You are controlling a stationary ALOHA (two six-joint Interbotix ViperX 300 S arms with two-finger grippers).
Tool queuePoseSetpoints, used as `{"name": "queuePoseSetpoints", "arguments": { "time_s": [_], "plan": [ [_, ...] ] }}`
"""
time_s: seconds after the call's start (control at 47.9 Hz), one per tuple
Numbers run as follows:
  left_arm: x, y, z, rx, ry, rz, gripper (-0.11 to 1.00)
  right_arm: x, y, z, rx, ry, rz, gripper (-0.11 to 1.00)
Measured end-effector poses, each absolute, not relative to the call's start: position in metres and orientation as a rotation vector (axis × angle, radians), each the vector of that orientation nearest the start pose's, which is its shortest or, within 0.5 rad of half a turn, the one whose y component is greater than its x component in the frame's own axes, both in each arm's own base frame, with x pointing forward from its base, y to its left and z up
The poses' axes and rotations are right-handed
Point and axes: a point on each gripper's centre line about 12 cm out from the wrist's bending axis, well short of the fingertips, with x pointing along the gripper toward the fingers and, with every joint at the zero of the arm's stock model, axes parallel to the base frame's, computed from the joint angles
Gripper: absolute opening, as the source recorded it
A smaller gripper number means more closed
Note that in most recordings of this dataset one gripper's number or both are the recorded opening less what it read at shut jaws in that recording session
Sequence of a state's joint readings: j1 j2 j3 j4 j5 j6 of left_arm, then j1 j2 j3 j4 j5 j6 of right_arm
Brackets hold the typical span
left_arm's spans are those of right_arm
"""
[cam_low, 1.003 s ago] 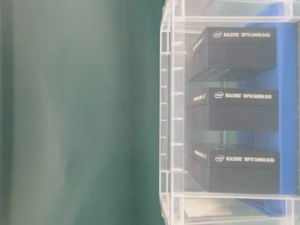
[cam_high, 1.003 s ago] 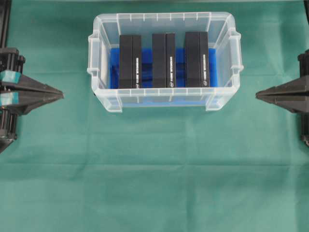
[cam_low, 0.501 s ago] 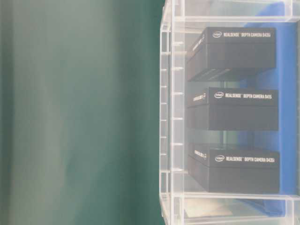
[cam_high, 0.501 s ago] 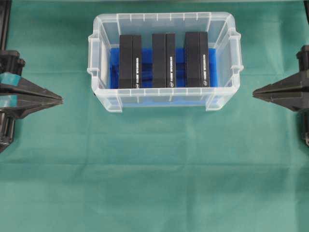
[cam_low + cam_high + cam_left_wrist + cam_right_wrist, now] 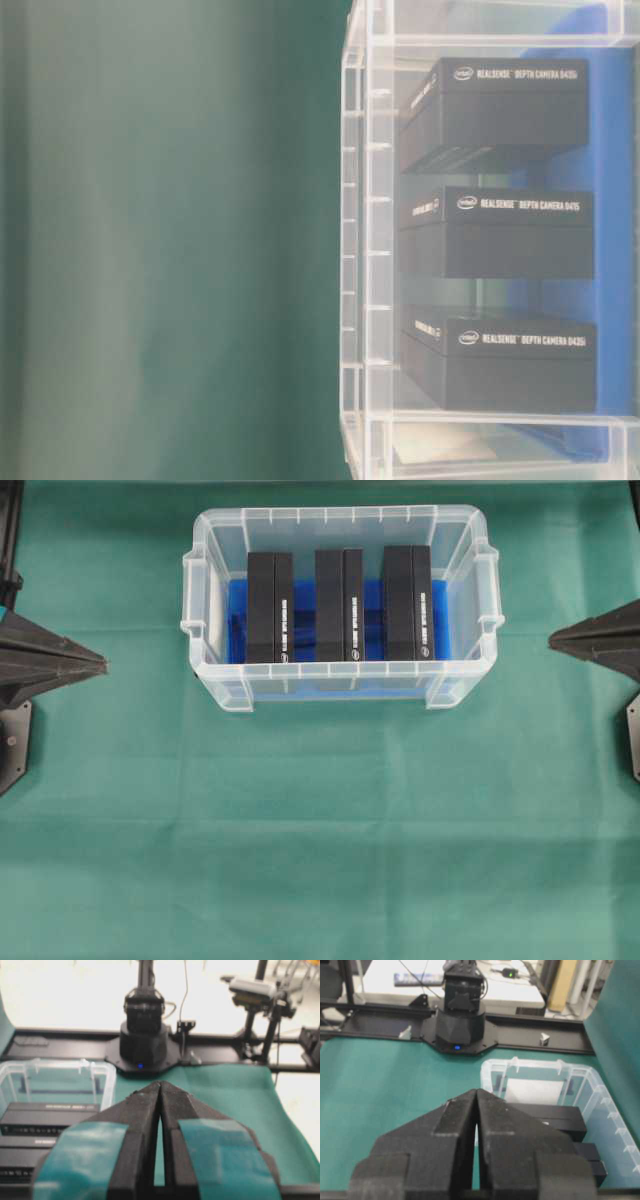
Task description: Take out the box from the case.
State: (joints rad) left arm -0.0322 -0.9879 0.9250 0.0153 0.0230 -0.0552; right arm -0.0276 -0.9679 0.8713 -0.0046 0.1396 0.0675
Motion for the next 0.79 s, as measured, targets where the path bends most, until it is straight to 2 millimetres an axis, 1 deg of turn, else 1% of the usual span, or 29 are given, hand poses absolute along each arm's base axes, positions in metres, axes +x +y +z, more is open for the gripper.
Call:
{"name": "queuePoseSetpoints", "arguments": {
  "time_s": [0.209,0.376,0.46,0.606,0.71,0.794],
  "plan": [
    [0.199,-0.006,0.377,-0.039,-0.016,-0.029,0.01,0.203,-0.008,0.377,0.065,0.04,-0.039,0.0],
    [0.198,-0.005,0.377,-0.065,0.061,-0.023,0.01,0.201,-0.008,0.378,0.074,0.118,-0.042,0.0],
    [0.197,-0.005,0.377,-0.097,0.136,-0.016,0.01,0.199,-0.008,0.379,0.088,0.188,-0.046,0.0],
    [0.193,-0.004,0.368,-0.177,0.347,0.014,0.01,0.197,-0.008,0.378,0.138,0.4,-0.066,0.0],
    [0.187,-0.004,0.361,-0.236,0.516,0.049,0.01,0.198,-0.008,0.373,0.168,0.552,-0.086,0.0],
    [0.182,-0.003,0.357,-0.26,0.63,0.078,0.01,0.199,-0.008,0.365,0.18,0.696,-0.103,0.0]
  ]
}}
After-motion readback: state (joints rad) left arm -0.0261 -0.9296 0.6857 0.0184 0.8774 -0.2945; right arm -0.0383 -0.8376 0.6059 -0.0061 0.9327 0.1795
